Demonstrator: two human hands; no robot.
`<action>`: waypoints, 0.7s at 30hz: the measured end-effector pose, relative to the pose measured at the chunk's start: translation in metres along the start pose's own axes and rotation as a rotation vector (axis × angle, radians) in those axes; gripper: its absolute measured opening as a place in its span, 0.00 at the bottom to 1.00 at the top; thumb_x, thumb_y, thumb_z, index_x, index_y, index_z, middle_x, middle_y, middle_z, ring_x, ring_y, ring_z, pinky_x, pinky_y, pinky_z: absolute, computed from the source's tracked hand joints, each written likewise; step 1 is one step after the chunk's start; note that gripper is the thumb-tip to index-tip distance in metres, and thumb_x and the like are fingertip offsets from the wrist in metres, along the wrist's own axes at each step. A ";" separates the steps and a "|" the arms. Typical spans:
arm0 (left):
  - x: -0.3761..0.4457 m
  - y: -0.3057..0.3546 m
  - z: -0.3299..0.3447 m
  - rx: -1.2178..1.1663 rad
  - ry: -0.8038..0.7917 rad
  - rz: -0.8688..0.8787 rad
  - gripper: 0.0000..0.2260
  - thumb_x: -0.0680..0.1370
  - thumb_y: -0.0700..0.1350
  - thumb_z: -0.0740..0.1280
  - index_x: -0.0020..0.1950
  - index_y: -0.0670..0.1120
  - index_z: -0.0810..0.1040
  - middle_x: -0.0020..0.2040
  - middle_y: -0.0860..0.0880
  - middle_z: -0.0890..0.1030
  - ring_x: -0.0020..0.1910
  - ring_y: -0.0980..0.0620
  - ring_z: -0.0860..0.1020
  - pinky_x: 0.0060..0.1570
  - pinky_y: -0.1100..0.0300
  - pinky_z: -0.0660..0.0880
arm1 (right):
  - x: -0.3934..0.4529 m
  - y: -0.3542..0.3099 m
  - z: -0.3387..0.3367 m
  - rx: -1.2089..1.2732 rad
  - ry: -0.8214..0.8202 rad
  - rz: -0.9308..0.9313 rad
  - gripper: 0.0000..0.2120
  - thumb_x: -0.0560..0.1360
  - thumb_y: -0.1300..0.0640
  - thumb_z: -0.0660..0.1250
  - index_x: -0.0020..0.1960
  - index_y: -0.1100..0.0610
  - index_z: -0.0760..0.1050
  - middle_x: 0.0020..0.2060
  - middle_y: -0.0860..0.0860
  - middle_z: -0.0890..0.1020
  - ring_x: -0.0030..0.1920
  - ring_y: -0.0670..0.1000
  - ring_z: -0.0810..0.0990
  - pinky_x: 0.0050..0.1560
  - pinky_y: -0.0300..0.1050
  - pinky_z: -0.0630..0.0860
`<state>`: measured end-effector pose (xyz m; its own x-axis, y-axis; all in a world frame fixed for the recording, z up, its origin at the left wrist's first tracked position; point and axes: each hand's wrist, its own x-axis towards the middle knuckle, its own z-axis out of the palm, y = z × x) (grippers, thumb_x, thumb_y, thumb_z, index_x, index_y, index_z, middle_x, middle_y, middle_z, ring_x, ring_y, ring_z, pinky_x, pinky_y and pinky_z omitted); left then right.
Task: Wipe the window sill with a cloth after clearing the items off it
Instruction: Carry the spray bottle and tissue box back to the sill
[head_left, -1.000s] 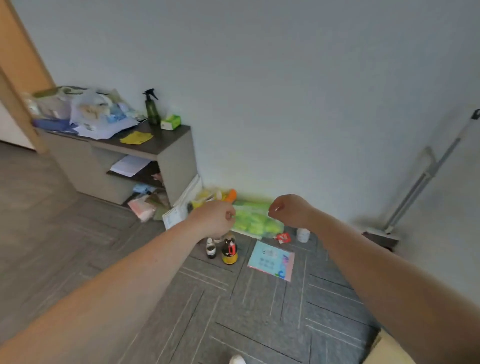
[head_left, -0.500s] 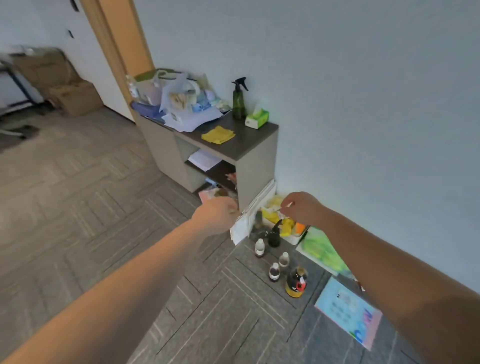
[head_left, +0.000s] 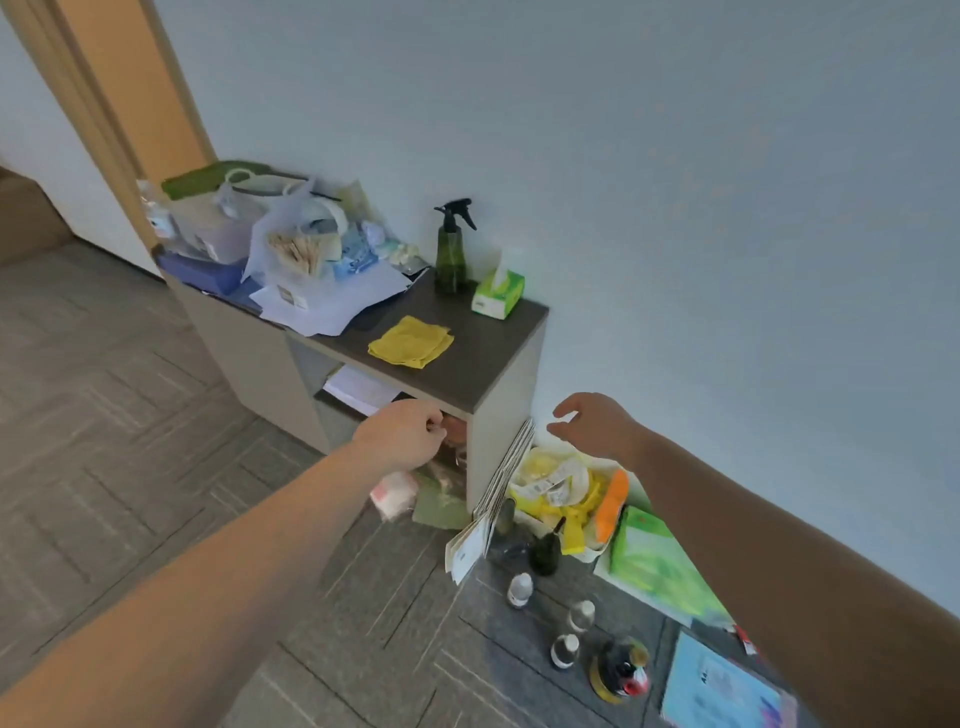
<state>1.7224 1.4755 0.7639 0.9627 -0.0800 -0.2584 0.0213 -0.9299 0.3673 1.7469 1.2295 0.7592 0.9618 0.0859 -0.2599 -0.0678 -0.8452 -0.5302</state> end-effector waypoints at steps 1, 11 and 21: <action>0.019 -0.008 -0.007 0.001 -0.007 0.002 0.14 0.80 0.48 0.60 0.63 0.45 0.76 0.62 0.45 0.78 0.60 0.44 0.76 0.59 0.51 0.73 | 0.014 -0.006 -0.001 0.010 0.006 0.015 0.17 0.76 0.49 0.68 0.60 0.57 0.76 0.59 0.53 0.78 0.62 0.53 0.75 0.63 0.44 0.69; 0.184 -0.077 -0.050 0.076 -0.090 0.025 0.16 0.80 0.51 0.60 0.67 0.47 0.73 0.65 0.47 0.76 0.63 0.45 0.74 0.62 0.52 0.72 | 0.196 -0.048 0.014 0.159 -0.071 0.132 0.12 0.75 0.51 0.68 0.54 0.58 0.77 0.49 0.55 0.80 0.44 0.53 0.76 0.31 0.36 0.69; 0.328 -0.133 -0.114 0.061 -0.076 -0.056 0.17 0.80 0.50 0.61 0.68 0.48 0.71 0.66 0.47 0.75 0.64 0.47 0.73 0.61 0.55 0.69 | 0.360 -0.094 0.010 0.308 -0.171 0.335 0.12 0.76 0.57 0.65 0.56 0.62 0.77 0.45 0.57 0.82 0.41 0.54 0.78 0.37 0.44 0.75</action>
<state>2.0658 1.6136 0.7323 0.9371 -0.0525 -0.3451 0.0558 -0.9534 0.2964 2.0973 1.3449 0.7074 0.8181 -0.0567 -0.5722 -0.4663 -0.6478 -0.6025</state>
